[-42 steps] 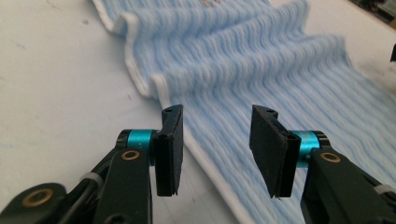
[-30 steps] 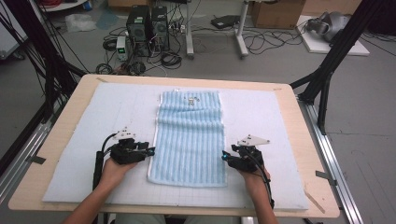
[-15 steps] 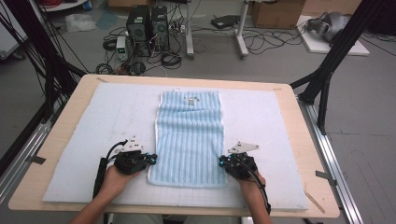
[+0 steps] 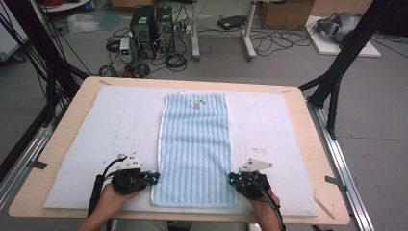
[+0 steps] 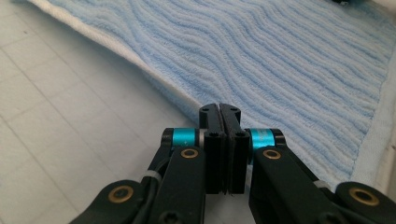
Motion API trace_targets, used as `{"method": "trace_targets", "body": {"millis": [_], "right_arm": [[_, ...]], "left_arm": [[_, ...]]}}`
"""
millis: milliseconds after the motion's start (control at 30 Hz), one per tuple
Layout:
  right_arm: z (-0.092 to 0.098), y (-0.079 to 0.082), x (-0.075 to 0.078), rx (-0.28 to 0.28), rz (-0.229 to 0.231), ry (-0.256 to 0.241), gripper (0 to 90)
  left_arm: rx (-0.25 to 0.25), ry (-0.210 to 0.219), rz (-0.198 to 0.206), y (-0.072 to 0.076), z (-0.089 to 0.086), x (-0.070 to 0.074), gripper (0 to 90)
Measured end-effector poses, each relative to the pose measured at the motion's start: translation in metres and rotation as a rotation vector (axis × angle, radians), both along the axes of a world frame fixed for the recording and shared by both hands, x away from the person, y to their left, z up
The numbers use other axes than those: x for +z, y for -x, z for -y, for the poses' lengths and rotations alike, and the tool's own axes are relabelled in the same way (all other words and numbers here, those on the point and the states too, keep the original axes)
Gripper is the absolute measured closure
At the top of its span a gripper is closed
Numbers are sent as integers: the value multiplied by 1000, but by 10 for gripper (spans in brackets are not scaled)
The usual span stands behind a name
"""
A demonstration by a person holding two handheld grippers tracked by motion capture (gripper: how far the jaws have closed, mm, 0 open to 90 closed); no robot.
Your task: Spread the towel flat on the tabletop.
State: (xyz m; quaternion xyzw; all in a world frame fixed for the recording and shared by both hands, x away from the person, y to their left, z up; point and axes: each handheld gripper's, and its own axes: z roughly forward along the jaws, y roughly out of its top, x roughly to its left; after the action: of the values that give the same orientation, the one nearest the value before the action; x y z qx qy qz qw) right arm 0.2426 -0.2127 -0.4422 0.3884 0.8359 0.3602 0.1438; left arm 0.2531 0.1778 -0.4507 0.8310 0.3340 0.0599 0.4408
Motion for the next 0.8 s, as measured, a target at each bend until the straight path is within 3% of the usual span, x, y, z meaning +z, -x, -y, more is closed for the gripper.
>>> {"method": "trace_targets", "body": {"millis": [167, 300, 367, 400, 467, 567, 700, 800], "right_arm": [[3, 18, 1, 37, -6, 1, 848], [4, 34, 2, 55, -21, 0, 849], [5, 40, 4, 50, -19, -5, 823], [6, 40, 5, 45, -17, -15, 780], [6, 36, 8, 14, -18, -47, 717], [1, 22, 12, 4, -1, -91, 700], [-18, 3, 12, 29, 13, -100, 660], [-32, -17, 6, 50, 0, -95, 665]], "left_arm": [[-49, -4, -5, 15, -4, 0, 881], [-84, 3, -35, 24, -7, 2, 881], [-78, 29, -34, 23, -9, 5, 865], [-61, 43, -27, 20, -10, 7, 815], [-12, 49, 16, 11, -10, 12, 730], [34, 79, 42, -7, -8, 18, 682], [3, 79, 60, -27, 7, 17, 620], [-24, 60, 25, -39, 19, 8, 551]]}}
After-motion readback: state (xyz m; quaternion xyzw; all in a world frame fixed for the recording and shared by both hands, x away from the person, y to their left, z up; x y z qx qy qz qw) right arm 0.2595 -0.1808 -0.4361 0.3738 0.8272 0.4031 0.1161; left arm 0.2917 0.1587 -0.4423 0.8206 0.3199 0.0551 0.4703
